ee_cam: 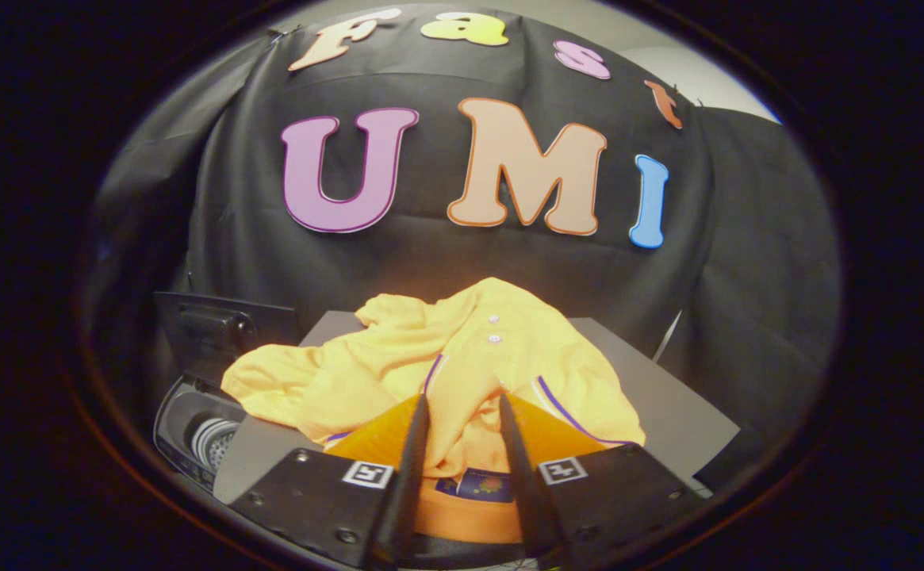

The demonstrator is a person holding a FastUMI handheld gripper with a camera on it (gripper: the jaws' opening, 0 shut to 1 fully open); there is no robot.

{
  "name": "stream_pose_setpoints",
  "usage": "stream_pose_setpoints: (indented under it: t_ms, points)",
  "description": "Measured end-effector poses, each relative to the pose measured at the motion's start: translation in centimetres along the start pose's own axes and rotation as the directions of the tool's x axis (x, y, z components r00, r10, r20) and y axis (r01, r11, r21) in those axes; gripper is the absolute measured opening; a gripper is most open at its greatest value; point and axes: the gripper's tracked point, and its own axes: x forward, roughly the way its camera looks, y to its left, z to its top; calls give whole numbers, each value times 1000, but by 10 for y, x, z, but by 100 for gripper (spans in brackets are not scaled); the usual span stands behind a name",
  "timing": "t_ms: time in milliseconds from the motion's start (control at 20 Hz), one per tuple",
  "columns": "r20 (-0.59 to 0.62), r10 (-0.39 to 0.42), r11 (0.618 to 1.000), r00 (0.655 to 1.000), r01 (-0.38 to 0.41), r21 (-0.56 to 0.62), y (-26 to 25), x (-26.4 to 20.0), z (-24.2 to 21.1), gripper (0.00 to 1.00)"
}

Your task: Put the clothes into the washing machine and then close the washing machine lid.

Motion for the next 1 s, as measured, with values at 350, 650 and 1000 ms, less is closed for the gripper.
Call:
stream_pose_setpoints:
  t_ms: [350, 650, 1000]
  points:
    - [44, 40, 997, 998, -43, 63, 19, -10, 40, 4]
    - [106, 90, 993, 990, -97, 65, 58, -22, 90, 4]
    - [135, 219, 974, 966, -225, 35, 140, -34, 133, 4]
